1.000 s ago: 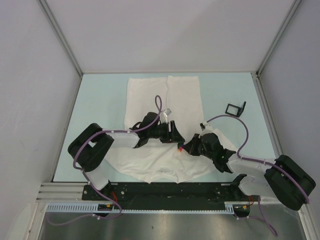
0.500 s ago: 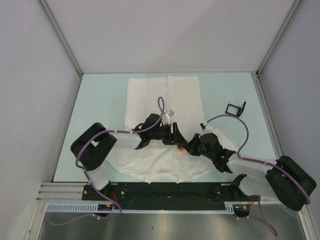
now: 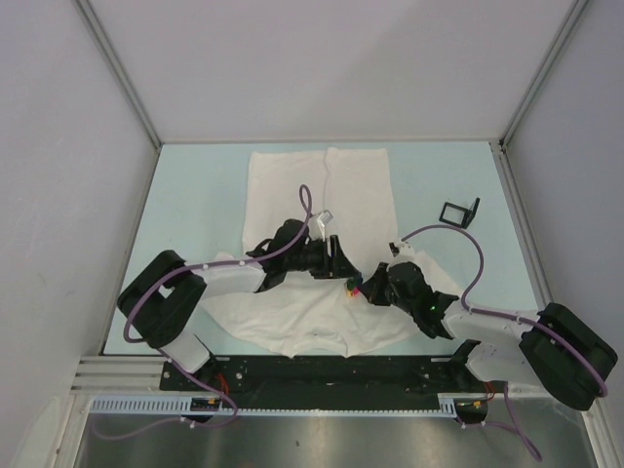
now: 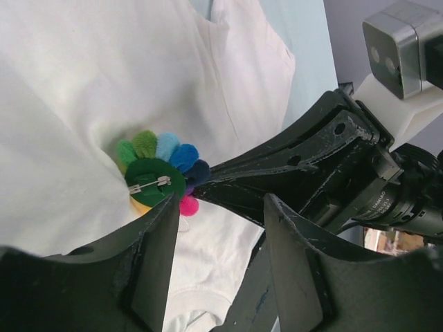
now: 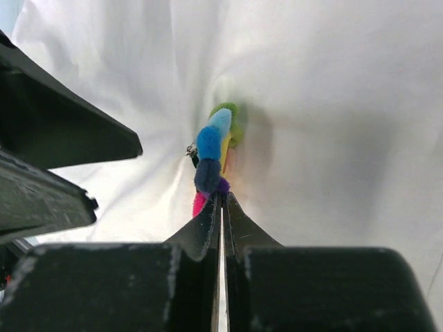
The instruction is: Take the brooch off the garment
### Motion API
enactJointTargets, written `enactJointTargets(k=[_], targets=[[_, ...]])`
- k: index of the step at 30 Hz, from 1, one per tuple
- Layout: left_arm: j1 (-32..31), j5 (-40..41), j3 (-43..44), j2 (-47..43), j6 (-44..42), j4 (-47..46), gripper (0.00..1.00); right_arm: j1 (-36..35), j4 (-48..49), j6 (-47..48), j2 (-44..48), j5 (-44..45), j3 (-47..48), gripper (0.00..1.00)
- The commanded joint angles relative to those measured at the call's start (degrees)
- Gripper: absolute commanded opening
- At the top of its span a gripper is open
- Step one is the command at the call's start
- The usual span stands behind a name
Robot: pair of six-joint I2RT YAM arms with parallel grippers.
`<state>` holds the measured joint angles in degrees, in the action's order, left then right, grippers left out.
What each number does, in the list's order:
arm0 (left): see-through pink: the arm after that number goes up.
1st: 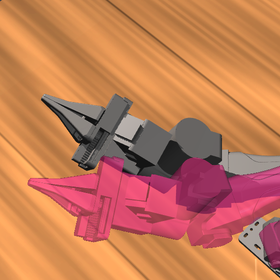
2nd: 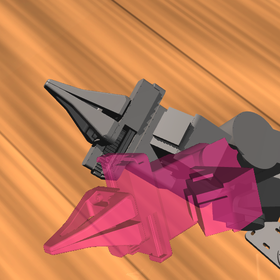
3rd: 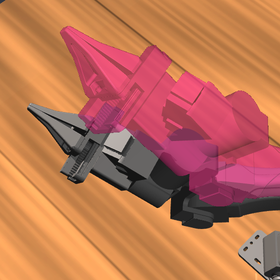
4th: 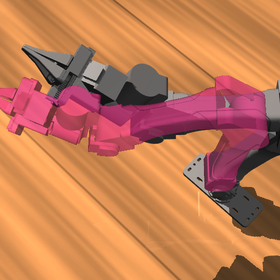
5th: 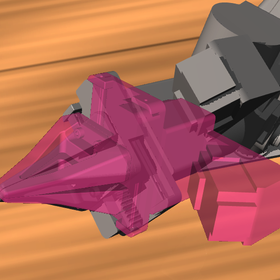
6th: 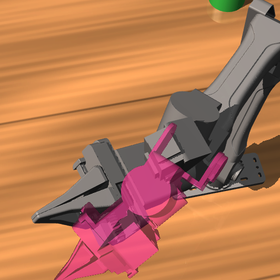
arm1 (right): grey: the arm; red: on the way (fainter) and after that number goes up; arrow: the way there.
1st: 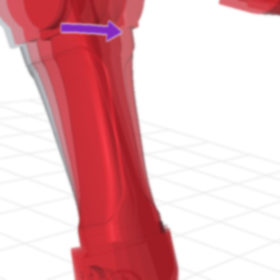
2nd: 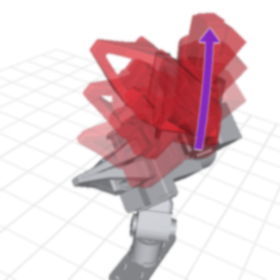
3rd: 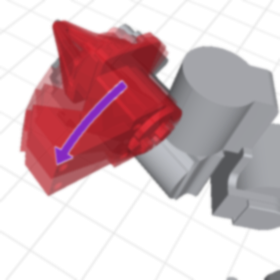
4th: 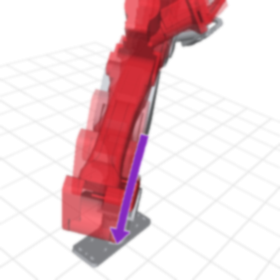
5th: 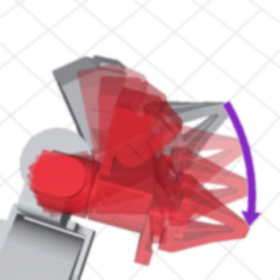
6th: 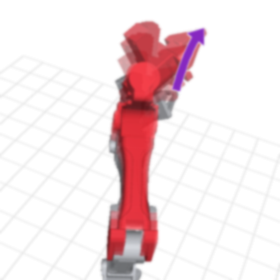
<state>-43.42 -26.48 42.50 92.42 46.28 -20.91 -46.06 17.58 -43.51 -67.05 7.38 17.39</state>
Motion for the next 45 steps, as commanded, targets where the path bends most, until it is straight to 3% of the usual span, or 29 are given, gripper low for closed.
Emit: enactJointTargets(k=[1, 11, 20, 26, 32, 35, 45], targets=[[1.4, 3.9, -1.6, -2.3, -3.3, 1.3, 0.53, -1.1, -0.3, -0.6, 0.3, 3.0, 1.3, 0.02], [1.8, 4.8, -2.2, 2.8, -4.6, -0.2, 0.33, -3.2, 0.4, -2.3, -1.1, 6.3, 1.9, 0.07], [1.8, 4.1, -2.8, 5.7, -4.1, -3.1, 0.22, -5.5, 0.4, -2.6, -2.7, 8.4, 3.7, 0.27], [1.8, 2.8, -2.8, 7.9, -3.2, -5.2, 0.20, -6.4, 1.4, -3.0, -3.6, 9.6, 3.9, 0.35], [1.8, 1.7, -3.5, 8.7, -2.1, -7.1, 0.19, -6.9, 0.9, -2.1, -2.9, 9.5, 4.7, 0.58], [1.8, 1.8, -3.8, 8.4, -2.2, -7.1, 0.19, -6.1, 0.6, -2.6, -1.5, 8.3, 4.8, 0.65], [1.8, 2.0, -4.7, 7.1, -2.7, -6.4, 0.19, -1.3, -4.7, -6.9, -2.3, 3.4, 10.9, 0.74]])
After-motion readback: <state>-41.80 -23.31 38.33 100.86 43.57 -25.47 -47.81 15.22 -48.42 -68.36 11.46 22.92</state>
